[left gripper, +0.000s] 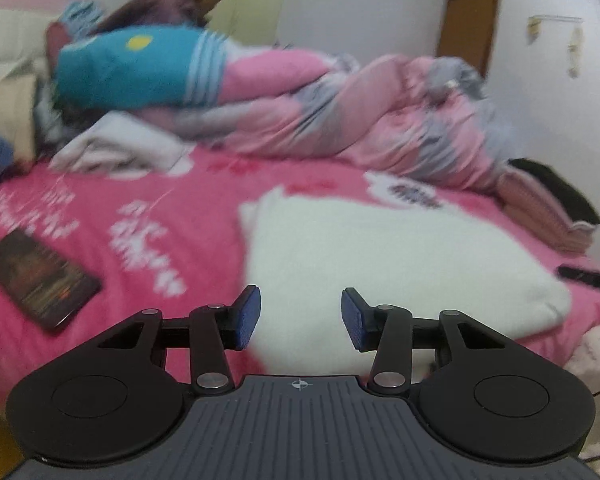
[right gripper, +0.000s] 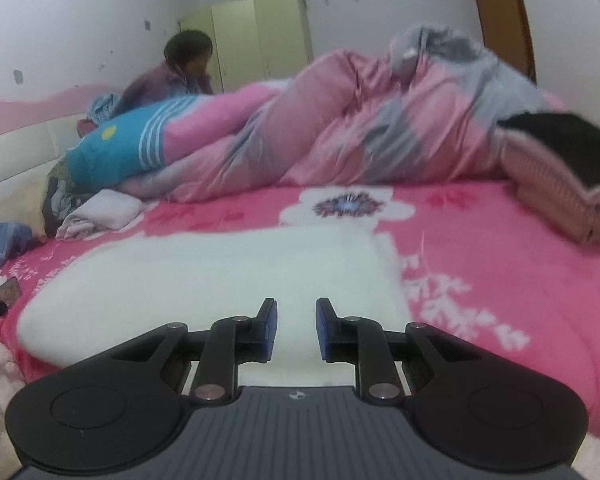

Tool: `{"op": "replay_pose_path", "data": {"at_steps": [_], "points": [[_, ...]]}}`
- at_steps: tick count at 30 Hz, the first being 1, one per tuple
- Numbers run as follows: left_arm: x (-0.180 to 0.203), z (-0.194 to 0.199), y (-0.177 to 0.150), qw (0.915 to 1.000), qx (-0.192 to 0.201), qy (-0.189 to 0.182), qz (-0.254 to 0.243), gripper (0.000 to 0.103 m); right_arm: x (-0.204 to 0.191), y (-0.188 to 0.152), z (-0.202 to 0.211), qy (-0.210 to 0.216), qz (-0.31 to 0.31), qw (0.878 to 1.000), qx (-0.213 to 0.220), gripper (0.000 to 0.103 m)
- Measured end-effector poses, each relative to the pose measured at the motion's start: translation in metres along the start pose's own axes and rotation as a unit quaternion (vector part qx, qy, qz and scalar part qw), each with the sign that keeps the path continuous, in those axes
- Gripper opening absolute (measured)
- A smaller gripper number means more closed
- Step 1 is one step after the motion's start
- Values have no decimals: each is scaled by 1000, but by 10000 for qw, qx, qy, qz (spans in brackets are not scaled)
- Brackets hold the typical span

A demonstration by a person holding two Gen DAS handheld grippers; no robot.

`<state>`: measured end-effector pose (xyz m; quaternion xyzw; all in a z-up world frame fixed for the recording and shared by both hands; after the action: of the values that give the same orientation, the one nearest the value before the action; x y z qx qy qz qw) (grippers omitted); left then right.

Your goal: Fold clothes

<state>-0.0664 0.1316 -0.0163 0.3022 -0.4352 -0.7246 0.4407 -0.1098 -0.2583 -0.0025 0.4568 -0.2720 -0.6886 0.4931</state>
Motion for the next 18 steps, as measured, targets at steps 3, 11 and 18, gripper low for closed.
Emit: {"op": "replay_pose_path", "data": {"at_steps": [3, 11, 18], "points": [[22, -34, -13, 9989, -334, -199, -256, 46, 19, -31, -25, -298, -156, 9982, -495, 21], [23, -51, -21, 9972, -658, -210, -300, 46, -18, -19, 1, 198, 438, 9988, -107, 23], [26, -51, -21, 9966, -692, -164, -426, 46, -43, -55, -35, 128, 1391, 9873, -761, 24]]}}
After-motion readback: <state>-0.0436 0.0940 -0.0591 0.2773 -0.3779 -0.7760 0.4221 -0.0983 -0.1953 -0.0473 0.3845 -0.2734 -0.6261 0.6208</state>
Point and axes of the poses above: each gripper's, at about its wrist camera, not at the fingertips, and z roughly against the way its jaws point, x to its right, y to its top, the point moved 3 cm from there along -z, roughly the way its jaws point, and after that the axes turned 15 degrees about -z, right-handed, at the moved point
